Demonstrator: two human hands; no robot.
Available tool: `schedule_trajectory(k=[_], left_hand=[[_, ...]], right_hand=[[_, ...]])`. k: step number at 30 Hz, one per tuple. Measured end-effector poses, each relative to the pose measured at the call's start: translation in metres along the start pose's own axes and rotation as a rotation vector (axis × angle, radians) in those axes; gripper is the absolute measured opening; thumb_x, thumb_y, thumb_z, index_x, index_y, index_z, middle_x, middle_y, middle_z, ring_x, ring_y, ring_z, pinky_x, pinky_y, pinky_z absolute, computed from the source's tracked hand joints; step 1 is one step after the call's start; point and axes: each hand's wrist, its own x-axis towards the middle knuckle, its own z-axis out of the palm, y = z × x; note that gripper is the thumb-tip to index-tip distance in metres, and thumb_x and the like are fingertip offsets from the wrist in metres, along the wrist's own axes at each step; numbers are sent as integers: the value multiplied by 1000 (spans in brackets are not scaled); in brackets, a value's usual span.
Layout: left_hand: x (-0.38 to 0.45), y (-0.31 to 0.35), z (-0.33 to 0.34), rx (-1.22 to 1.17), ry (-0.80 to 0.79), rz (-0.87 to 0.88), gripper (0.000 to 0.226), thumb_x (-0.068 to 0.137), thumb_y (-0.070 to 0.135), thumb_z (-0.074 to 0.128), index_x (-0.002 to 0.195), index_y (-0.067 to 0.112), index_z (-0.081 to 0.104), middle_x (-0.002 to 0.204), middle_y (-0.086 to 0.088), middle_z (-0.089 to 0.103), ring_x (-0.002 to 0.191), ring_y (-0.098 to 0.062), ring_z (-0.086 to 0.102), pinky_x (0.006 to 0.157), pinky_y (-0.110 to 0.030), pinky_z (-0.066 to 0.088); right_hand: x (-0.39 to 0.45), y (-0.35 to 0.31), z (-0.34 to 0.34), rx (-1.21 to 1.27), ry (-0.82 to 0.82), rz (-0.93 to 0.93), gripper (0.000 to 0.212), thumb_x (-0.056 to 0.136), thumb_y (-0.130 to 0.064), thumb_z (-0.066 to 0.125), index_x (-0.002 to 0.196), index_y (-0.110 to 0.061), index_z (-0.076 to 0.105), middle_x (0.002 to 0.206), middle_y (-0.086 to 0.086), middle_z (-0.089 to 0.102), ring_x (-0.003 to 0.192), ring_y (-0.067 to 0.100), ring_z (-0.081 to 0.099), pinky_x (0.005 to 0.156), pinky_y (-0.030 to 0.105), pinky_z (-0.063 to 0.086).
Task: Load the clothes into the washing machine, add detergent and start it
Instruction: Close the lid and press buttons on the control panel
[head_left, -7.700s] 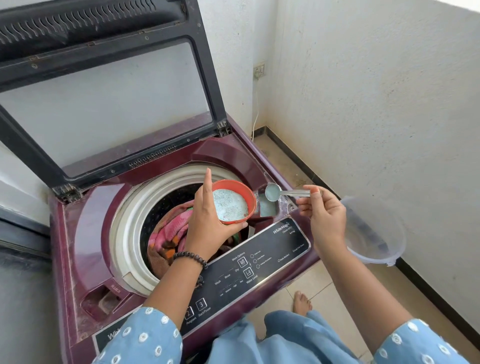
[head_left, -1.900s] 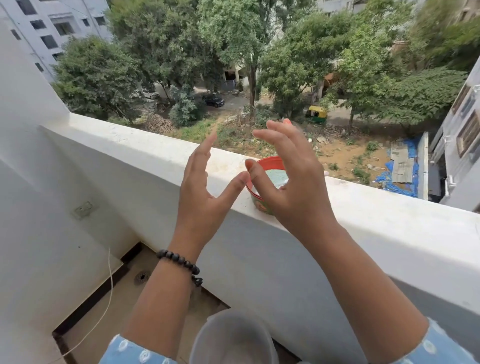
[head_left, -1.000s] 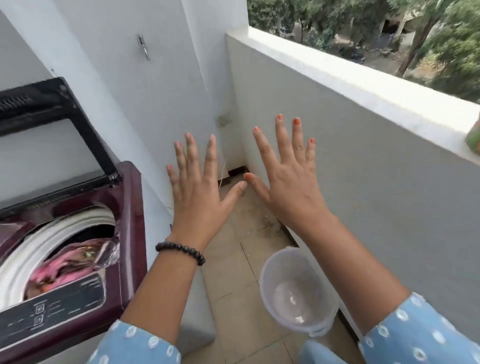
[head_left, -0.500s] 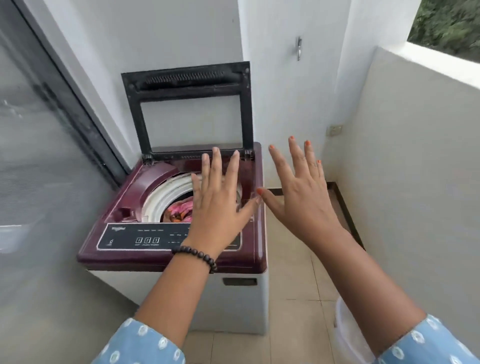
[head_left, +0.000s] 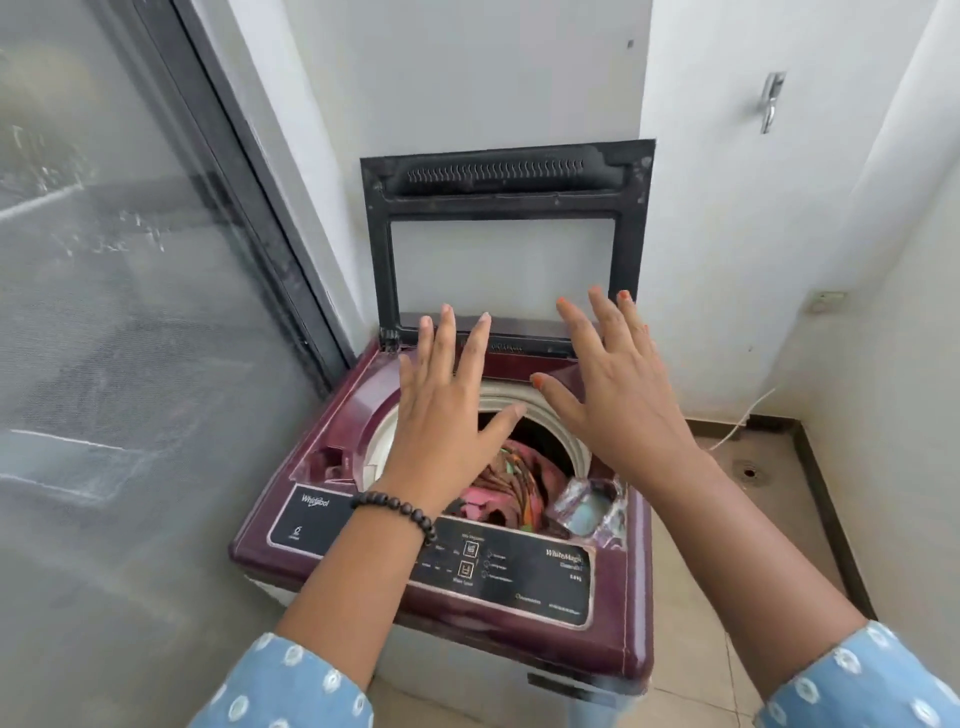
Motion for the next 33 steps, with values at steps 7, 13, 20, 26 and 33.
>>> schedule_trajectory(k=[7, 13, 20, 26, 33], left_hand=[[73, -14, 9, 3, 29, -10, 88, 93, 52, 56, 158, 28, 3, 166, -5, -10, 152, -23, -15, 123, -48, 1], [119, -26, 15, -20, 24, 5, 85, 93, 48, 58, 158, 26, 8, 166, -6, -6, 153, -24, -11, 121, -50, 2], [177, -44, 17, -27, 0, 82, 85, 95, 44, 59, 158, 24, 6, 166, -7, -5, 153, -25, -7, 121, -51, 4], [241, -76, 19, 39, -27, 147, 85, 96, 47, 57, 158, 25, 3, 166, -8, -7, 153, -26, -8, 123, -53, 6], [307, -109, 25, 93, -19, 211, 83, 96, 44, 57, 158, 22, 6, 166, -10, -1, 153, -28, -5, 122, -54, 6]], right_hand=[[74, 13, 25, -28, 12, -82, 70, 94, -51, 52, 152, -20, 29, 159, 16, 25, 150, 38, 12, 119, 53, 23], [117, 23, 39, -18, 15, -79, 69, 94, -49, 54, 152, -18, 31, 158, 18, 27, 149, 40, 14, 118, 55, 24], [176, 27, 51, -10, 11, -50, 69, 96, -50, 51, 152, -18, 29, 158, 15, 27, 150, 36, 13, 120, 52, 20], [232, 21, 62, -121, 29, -33, 69, 96, -50, 50, 152, -16, 28, 158, 15, 28, 150, 35, 13, 120, 53, 19], [292, 10, 85, -213, 19, 24, 71, 96, -48, 52, 153, -15, 25, 160, 14, 24, 150, 34, 11, 120, 54, 15]])
